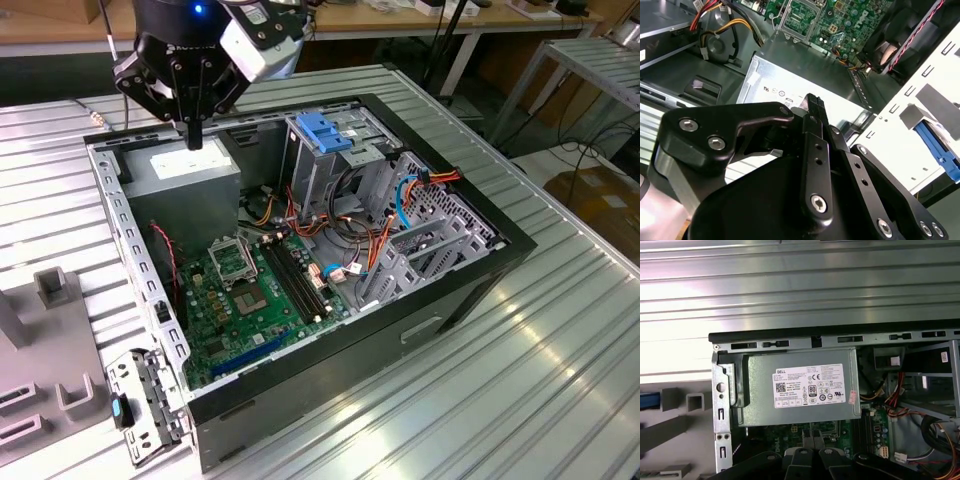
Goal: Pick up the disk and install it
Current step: 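Reach for the disk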
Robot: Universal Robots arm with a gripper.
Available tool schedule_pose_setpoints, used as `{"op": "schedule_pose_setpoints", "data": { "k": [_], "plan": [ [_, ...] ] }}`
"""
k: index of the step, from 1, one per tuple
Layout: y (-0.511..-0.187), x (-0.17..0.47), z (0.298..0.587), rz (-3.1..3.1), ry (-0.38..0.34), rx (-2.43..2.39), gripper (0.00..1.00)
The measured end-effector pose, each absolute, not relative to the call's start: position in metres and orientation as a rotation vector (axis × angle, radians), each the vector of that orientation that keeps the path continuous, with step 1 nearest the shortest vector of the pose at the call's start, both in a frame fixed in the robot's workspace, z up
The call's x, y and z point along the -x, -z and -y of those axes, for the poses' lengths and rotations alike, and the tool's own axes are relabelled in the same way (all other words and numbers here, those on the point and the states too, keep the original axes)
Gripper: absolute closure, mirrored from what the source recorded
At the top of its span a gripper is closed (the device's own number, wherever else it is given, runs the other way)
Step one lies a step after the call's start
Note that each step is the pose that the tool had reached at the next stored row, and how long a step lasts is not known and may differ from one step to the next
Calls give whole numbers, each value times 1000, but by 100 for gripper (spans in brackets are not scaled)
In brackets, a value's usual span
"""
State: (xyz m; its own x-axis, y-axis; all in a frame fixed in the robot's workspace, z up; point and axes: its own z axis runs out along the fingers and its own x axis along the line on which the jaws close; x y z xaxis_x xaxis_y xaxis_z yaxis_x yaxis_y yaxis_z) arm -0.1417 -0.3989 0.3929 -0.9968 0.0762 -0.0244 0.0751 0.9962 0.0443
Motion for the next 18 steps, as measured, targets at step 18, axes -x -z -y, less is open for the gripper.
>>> {"op": "schedule_pose_setpoints", "data": {
  "k": [18],
  "plan": [
    [-393, 147, 399, -3112, -68, -118, 89]
  ]
}}
